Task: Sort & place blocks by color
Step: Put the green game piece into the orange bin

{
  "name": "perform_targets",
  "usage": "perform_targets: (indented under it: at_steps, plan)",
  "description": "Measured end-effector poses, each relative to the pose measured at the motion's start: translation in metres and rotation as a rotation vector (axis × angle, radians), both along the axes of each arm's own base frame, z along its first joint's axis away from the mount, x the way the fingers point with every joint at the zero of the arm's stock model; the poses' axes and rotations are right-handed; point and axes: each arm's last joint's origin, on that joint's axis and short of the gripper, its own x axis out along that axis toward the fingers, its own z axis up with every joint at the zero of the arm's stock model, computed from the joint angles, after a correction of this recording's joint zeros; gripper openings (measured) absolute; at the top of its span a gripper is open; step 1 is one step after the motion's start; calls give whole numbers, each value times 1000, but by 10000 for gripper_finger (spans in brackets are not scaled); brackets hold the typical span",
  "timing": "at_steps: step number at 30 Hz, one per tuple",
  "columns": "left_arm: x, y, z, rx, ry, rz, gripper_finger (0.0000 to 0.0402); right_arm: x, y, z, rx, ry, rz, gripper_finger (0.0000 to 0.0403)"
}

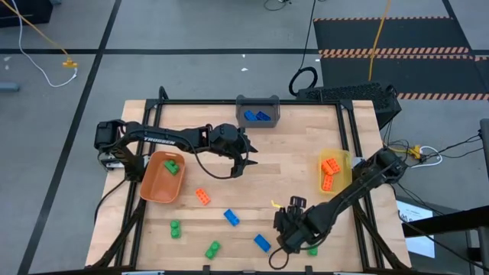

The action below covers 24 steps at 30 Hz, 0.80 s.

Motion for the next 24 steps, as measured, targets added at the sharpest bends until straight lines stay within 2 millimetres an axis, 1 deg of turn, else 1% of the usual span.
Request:
perform_targets:
  at_steps: [3,8,14,18,24]
  plan:
    - [0,0,0,0,0,0,209,-4,10,1,33,-18,3,215]
    - [0,0,0,16,-1,-10,209,-15,25,-4,80,35,14,215]
    - [0,0,0,16,0,-9,209,-26,27,-7,41,103,-47,215]
    - [0,0,0,6,5,-4,209,-31,26,-1,80,115,-175,215]
    - [-1,0,-2,-5,21,1,209,-39,24,15,249,212,-484,215]
